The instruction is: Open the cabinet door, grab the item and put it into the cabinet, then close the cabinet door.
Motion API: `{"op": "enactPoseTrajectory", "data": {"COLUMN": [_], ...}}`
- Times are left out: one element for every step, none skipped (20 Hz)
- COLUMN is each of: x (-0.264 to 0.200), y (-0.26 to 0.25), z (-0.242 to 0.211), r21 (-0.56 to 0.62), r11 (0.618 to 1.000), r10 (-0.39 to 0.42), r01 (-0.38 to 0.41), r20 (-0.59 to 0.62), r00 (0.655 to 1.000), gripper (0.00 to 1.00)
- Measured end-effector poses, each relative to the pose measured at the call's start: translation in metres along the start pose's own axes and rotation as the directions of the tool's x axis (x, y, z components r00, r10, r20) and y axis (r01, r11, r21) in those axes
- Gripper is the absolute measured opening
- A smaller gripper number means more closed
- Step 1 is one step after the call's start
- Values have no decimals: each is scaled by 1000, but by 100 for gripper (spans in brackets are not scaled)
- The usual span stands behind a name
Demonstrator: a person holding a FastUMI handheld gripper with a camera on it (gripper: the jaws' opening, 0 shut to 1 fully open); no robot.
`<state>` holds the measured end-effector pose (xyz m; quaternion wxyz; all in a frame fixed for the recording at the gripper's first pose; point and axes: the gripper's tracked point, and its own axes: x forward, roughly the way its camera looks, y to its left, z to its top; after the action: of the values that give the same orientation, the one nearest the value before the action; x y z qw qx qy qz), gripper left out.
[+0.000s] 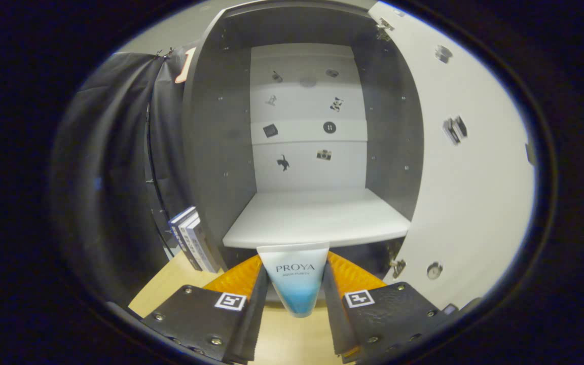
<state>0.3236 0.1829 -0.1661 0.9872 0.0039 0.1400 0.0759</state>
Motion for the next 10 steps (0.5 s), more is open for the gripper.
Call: {"op": "enactPoseTrajectory", "data": {"x": [13,24,37,51,65,78,91,105,113,121], "y": [-2,-2,-3,-4,-7,-8,-8,-9,-11,-13], "z": [16,27,39,48,54,55,58,57,57,57], "r21": [-8,-12,-12,-14,-20,-21,-16,-5,4,5], "r11": [1000,1000,1000,1000,1000,1000,1000,1000,1000,1000], "r10": [-3,1,3,5,3,-1,2,4,3,-3], "r01": [3,0,-2,-5,-2,1,-1,-4,-3,2], "r20": [17,27,38,48,48,41,38,30,26,30], "r00": [1000,1000,999,999,999,999,999,1000,1000,1000], "gripper": [56,56,56,56,56,56,56,56,56,56]}}
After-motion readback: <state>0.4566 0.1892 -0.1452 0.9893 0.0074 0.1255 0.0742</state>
